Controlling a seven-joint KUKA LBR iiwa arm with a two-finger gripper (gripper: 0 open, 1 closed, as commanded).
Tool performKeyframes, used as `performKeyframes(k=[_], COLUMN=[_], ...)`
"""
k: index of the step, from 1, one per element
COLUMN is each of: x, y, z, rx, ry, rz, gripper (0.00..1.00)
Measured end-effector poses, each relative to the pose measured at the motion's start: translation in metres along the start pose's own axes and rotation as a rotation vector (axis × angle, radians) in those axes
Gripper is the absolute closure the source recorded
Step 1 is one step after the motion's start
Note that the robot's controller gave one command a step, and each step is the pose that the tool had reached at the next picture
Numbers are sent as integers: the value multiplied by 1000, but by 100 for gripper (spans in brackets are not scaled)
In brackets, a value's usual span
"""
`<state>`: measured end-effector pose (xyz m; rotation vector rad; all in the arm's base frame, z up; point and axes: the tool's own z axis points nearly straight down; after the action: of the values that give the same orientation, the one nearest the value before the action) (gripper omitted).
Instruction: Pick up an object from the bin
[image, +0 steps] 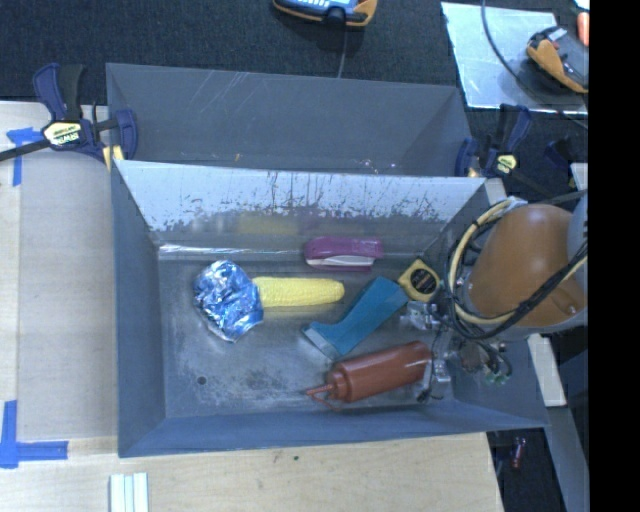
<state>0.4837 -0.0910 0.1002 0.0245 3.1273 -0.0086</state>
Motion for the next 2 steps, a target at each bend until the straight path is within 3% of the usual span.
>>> performKeyframes(k=[1,2], x=[-17,-17], y=[19,19], z=[24,24], rx=[3,3], ry=[-8,-8], rz=[-63,-64], gripper=[100,100])
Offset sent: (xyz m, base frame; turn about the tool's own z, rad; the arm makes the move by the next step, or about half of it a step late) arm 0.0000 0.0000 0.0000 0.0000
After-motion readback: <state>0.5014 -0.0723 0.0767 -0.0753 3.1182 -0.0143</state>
